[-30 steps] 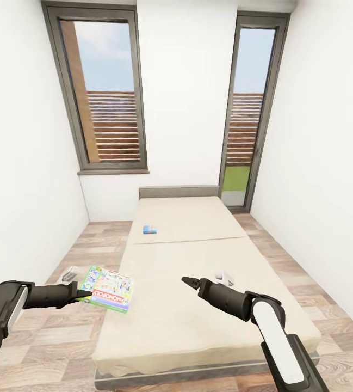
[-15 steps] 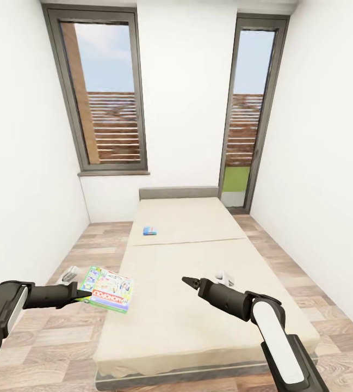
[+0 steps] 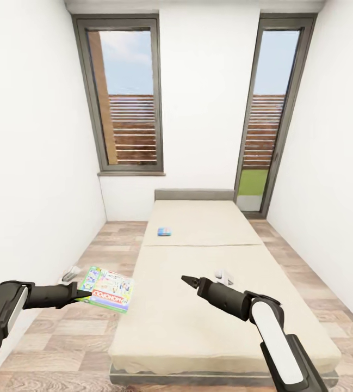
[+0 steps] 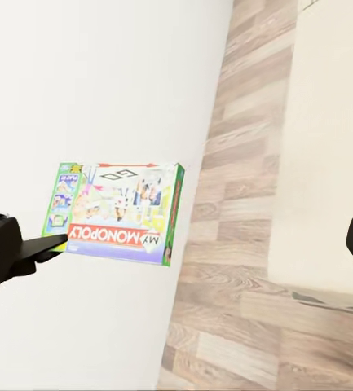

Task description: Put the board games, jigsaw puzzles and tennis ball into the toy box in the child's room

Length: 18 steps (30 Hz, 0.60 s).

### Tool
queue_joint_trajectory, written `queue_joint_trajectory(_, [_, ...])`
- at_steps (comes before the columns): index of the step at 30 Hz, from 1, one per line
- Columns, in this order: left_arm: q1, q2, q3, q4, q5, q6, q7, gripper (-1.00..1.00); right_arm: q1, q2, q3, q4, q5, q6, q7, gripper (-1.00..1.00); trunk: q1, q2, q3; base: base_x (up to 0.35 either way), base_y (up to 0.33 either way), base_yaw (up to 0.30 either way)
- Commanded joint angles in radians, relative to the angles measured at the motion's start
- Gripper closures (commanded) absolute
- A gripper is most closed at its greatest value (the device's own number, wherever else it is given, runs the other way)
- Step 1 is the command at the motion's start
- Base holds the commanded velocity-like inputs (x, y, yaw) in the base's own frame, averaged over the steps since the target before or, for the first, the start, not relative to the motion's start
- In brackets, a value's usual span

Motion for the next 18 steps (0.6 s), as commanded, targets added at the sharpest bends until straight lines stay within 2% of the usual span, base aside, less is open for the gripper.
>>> queue_joint_trajectory(1, [-0.001,0.000,0.002,0.000,-0.003,0.008,-0.006,1.00,-0.001,0.000,0.003,-0.001,-0.010,0.003,-0.010,-1.00,-0.004,0.006,0.002,0.000,0.000,0.274])
queue_joint_trajectory(18, [-0.001,0.000,0.002,0.000,-0.002,0.008,-0.006,1.00,-0.001,0.000,0.008,-0.001,-0.010,0.002,-0.010,-1.00,-0.069,0.125,0.064,0.000,0.000,0.275])
